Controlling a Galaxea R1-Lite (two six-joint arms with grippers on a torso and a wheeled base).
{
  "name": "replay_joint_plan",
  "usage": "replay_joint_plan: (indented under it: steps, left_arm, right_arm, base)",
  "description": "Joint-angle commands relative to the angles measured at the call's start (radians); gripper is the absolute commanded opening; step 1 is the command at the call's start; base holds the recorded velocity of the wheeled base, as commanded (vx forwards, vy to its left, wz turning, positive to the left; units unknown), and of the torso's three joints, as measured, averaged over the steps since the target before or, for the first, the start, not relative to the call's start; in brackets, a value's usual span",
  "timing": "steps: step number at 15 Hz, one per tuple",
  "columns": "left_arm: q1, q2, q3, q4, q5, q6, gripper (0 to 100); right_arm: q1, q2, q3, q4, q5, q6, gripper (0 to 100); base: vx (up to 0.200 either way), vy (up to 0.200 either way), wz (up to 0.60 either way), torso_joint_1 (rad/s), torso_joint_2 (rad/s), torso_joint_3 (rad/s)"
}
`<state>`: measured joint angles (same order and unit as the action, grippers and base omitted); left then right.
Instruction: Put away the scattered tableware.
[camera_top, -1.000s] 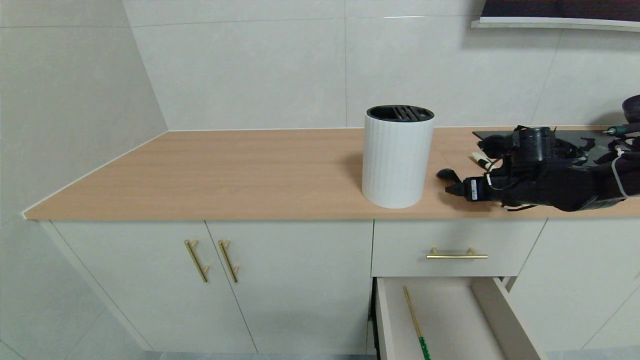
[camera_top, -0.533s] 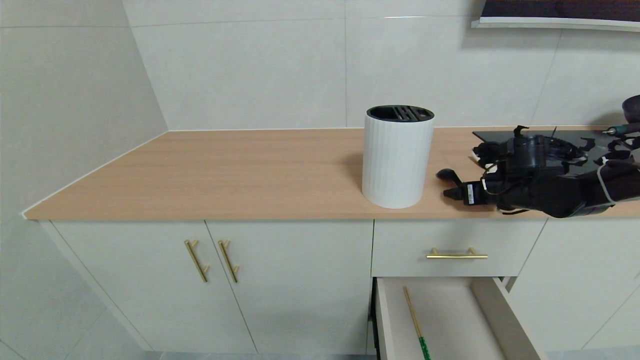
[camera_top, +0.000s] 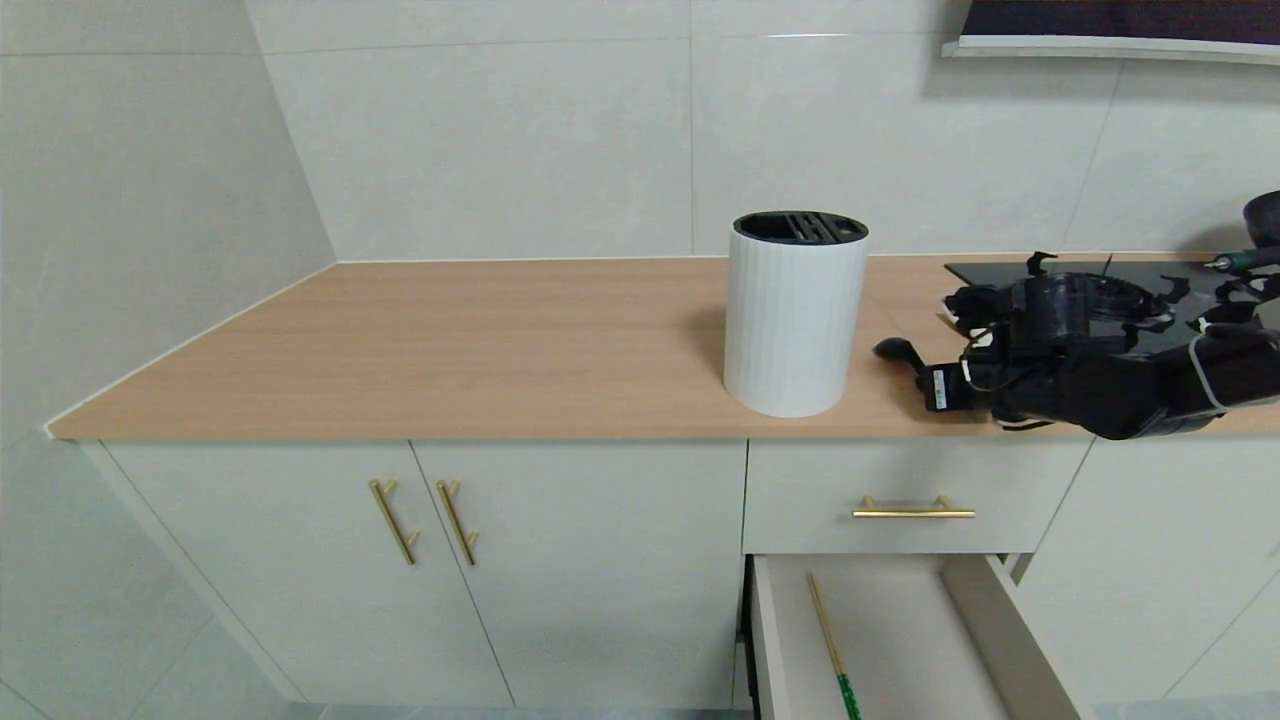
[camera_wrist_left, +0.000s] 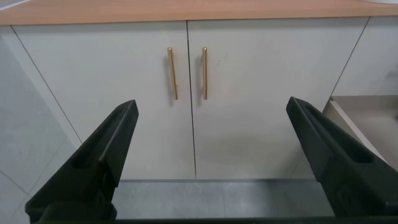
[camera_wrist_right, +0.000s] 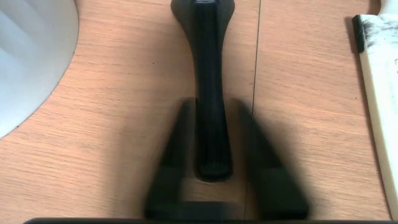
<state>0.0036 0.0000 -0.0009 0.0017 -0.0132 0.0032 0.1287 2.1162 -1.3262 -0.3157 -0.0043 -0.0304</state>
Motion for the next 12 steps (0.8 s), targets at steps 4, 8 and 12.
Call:
replay_joint_plan:
  steps: [4,8,12]
  left_arm:
    - [-0.001,0.002,-0.001,0.0,0.001,0.0,100]
    - [-0.001,0.002,-0.001,0.0,0.001,0.0,100]
    - [-0.001,0.002,-0.001,0.0,0.001,0.0,100]
  right_arm:
    - [0.0,-0.044,0.041,0.007,-0.014,0.003,0]
    - [0.005,-0.285,0.248,0.038,-0.013,0.014,0]
    - [0.026,-0.504,0.446,0.119,0.069,0.069,0]
  base:
    - [0.0,0.0,0.0,0.0,0.0,0.0]
    - [0.0,0.0,0.0,0.0,0.0,0.0]
    - [0.0,0.0,0.0,0.0,0.0,0.0]
